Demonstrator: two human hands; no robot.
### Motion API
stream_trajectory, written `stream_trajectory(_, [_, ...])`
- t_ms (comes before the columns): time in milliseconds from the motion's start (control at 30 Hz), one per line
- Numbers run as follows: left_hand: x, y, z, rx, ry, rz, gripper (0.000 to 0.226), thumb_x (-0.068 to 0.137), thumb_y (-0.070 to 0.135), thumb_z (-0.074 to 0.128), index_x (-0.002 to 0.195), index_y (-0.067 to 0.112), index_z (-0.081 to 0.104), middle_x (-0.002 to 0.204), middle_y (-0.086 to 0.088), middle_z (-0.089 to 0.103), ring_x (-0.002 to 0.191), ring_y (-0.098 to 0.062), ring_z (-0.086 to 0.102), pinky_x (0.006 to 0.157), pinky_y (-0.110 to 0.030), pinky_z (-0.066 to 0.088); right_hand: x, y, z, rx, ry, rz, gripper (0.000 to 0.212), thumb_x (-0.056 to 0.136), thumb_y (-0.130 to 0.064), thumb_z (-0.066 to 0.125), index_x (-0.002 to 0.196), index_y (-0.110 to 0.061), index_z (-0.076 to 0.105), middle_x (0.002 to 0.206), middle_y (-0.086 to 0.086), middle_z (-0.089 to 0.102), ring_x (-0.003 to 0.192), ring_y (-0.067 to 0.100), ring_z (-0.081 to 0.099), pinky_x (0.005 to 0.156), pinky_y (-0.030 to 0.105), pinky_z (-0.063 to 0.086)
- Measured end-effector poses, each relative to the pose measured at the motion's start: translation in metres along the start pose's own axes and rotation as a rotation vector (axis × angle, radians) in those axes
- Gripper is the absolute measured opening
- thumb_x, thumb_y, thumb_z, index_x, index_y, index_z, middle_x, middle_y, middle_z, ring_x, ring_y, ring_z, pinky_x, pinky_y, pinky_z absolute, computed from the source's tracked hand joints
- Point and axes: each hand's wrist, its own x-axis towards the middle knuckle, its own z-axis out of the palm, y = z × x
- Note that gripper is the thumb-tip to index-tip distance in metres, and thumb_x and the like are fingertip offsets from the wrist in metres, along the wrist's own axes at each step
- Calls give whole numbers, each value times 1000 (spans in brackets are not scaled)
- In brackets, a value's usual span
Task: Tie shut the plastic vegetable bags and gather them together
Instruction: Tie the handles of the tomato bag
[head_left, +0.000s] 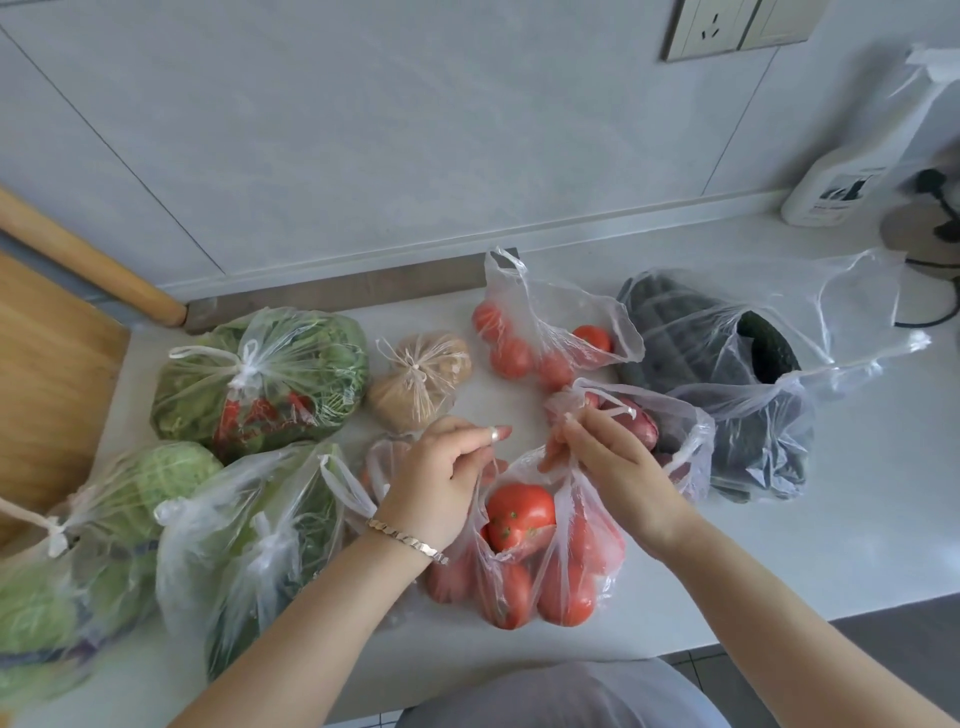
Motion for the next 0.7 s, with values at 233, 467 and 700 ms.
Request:
stream_trajectory(233, [-2,-5,12,-574,16,-462,13,74,-10,65,82,0,68,54,2,69,46,-4,62,50,-13,52,2,18,6,-137,60,47,32,96,-7,38,78,-26,58,78,4,42,58,14,41,55,19,39])
stream_trajectory(467, [0,-8,24,-839,-4,-645,29,70,-12,67,88,8,55,59,-9,70,51,-17,67,45,-19,50,-3,21,16,89,128,133,14,81,-3,65,77,-15,72,58,-6,66,51,2,57,55,10,47])
stream_trajectory(700, [3,-12,29,-645,-54,-591,12,70,-3,72,72,9,70,57,0,69,57,-15,65,63,-22,55,-8,14,18,157,15,111,19,80,-2,64,75,-17,74,62,-7,70,57,2,61,60,12,48])
